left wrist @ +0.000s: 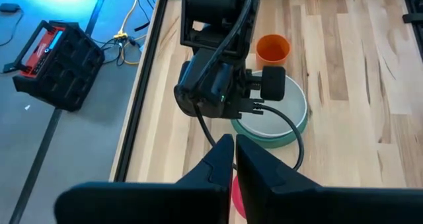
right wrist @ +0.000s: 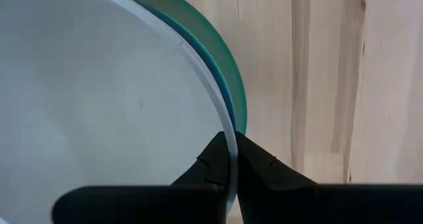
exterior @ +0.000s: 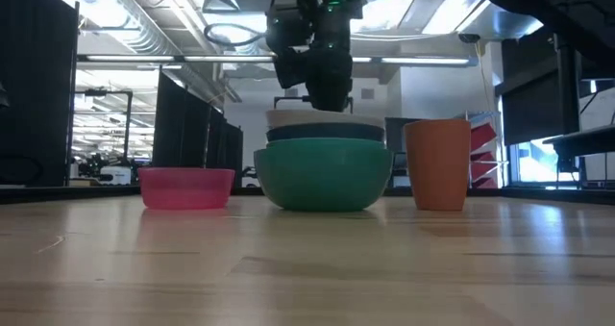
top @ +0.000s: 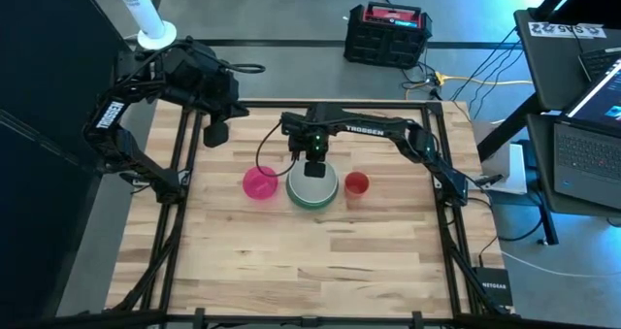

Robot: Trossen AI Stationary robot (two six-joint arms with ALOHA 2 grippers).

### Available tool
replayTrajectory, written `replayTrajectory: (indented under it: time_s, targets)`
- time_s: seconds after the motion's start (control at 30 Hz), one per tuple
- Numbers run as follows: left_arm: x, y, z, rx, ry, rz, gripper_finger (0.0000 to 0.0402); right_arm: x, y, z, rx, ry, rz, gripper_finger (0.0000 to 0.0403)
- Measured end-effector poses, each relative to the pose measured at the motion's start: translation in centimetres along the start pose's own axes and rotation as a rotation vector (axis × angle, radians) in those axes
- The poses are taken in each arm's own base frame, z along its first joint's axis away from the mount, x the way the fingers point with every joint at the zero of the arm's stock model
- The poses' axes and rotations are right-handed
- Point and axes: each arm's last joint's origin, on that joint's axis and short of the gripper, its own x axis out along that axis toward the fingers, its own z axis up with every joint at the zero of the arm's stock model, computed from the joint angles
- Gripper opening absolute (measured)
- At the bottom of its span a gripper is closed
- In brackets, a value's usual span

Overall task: Nest bowls inside each other
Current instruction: Stack the white bowl on the blue bowl, then stack the red bowl on the white bowl

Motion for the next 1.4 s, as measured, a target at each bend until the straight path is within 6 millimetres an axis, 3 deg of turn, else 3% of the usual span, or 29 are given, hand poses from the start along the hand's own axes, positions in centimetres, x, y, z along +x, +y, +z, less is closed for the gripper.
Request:
replayTrajectory:
  time_s: [0.13, 0.6, 0.8, 0.93, 1.13, 1.4]
  targets:
    - [0.0, 0.0, 0.0, 0.0, -0.001, -0.001, 0.0, 0.1, 0.1, 0.0, 0.007, 0.005, 0.011, 0.0006]
    - [0.0, 0.0, 0.0, -0.004, -0.002, -0.009, 0.0, -2.0, 0.3, 0.2, 0.014, -0.03, 0.023, 0.0128]
    - [0.0, 0.0, 0.0, -0.004, -0.002, -0.01, 0.0, -5.0, 0.6, 0.4, -0.009, -0.089, 0.012, 0.0159]
    - [0.0, 0.0, 0.0, -0.003, -0.002, -0.01, 0.0, -6.9, 1.0, -1.1, -0.009, -0.066, -0.021, 0.0161]
    - [0.0, 0.0, 0.0, 0.001, -0.003, -0.011, 0.0, -11.5, 2.1, -3.5, -0.015, -0.125, -0.104, 0.0161]
    - [-0.6, 0.5, -0.4, -0.02, -0.013, 0.013, 0.0012, -13.3, 5.4, -3.3, -0.059, -0.259, -0.104, 0.0161]
